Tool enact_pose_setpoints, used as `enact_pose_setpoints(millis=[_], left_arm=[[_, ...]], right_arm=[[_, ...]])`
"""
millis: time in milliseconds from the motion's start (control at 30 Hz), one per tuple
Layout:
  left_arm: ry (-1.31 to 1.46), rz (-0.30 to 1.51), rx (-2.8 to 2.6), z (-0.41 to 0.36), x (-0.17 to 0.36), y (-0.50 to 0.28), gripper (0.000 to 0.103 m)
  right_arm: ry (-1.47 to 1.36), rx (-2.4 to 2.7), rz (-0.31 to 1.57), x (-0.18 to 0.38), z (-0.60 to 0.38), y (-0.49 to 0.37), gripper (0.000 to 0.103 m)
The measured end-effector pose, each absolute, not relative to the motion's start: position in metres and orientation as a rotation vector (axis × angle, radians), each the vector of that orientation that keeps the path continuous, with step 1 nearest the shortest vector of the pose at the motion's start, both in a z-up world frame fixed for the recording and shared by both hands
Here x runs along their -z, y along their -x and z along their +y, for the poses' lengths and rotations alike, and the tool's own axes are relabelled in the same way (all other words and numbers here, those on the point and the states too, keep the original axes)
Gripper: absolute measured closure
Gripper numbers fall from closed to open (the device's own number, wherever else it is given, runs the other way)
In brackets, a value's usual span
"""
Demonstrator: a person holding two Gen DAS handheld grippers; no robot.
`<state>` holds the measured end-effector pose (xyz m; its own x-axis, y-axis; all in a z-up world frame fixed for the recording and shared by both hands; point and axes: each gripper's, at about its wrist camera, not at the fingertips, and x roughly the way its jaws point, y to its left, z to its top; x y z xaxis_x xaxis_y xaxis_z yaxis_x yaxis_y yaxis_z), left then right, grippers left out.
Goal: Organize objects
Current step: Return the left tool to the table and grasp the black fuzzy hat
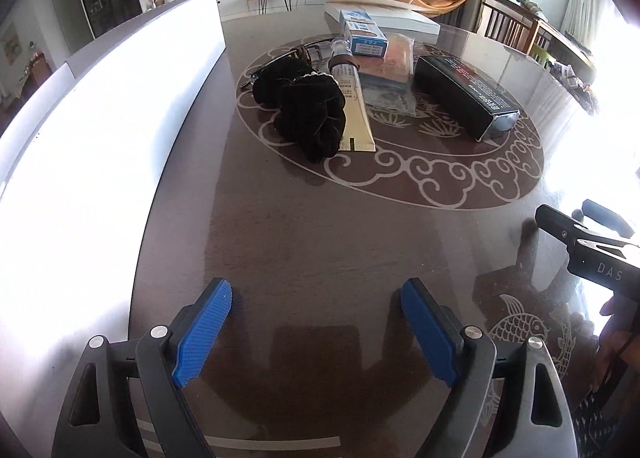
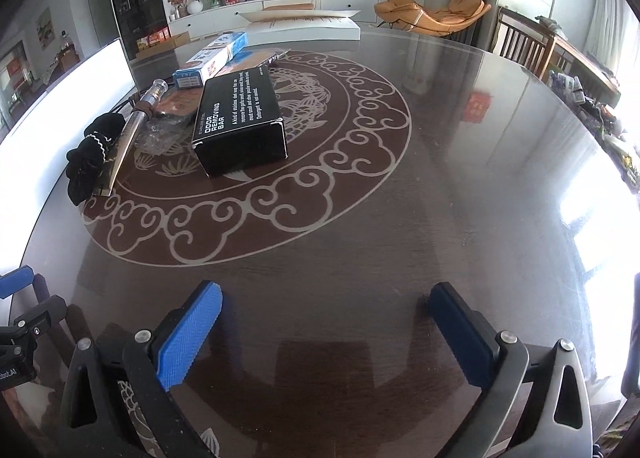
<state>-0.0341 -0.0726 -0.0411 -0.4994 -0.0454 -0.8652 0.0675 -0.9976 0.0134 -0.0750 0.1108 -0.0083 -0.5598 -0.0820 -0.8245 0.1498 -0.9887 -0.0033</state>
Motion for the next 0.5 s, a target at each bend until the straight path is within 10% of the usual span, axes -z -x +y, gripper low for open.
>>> enact_pose_setpoints(millis=[500], left_arm=[[-1.528, 0.043, 2.659, -0.0803, 0.0422, 0.039, 0.0]], right_arm=[[-1.399, 2.665, 0.11, 0.0084, 0.1092, 0.0768, 0.0]])
